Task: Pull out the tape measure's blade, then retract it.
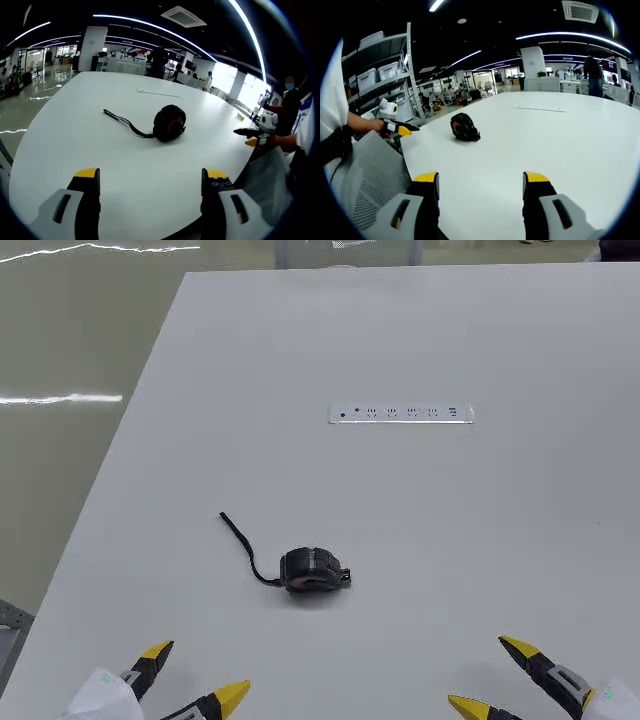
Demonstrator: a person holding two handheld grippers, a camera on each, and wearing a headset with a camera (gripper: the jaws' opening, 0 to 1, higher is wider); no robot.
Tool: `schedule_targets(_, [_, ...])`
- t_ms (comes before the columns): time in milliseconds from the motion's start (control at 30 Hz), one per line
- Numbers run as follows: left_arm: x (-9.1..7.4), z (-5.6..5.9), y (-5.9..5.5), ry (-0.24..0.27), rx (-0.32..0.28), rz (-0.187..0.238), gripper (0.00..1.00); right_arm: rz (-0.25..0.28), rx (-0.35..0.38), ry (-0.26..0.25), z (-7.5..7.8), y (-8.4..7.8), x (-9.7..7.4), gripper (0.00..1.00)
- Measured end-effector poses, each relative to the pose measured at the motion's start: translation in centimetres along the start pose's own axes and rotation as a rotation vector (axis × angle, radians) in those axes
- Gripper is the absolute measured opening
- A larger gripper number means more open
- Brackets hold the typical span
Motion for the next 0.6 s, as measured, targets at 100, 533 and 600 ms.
schedule_targets(100, [-0.08, -0.07, 0.08, 0.003, 0.007, -0.003, 0.82, -0.002, -0.001, 0.000, -0.03, -0.01, -0.01, 0.68])
schedule_targets(533, [-0.16, -0.15, -0.07, 0.002, 0.020, -0.019, 0.81, 0.002, 0.013, -0.001, 0.11, -0.15, -0.15, 0.68])
schedule_targets(600, [-0.20, -0.07, -0.08, -0.001, 0.015, -0.017, 0.81, 0.001, 0.014, -0.001, 0.09, -0.14, -0.15, 0.68])
Point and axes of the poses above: the centre of the closed fingertips' face, and the gripper's own axes: x roughly forward along the fingers, z roughly to its right, y roughly out of its top, the point moved 9 cm from there along -x, roughly backward along the fingers, and after that the axes turned 5 degrees about -x, right-handed, at the moved point
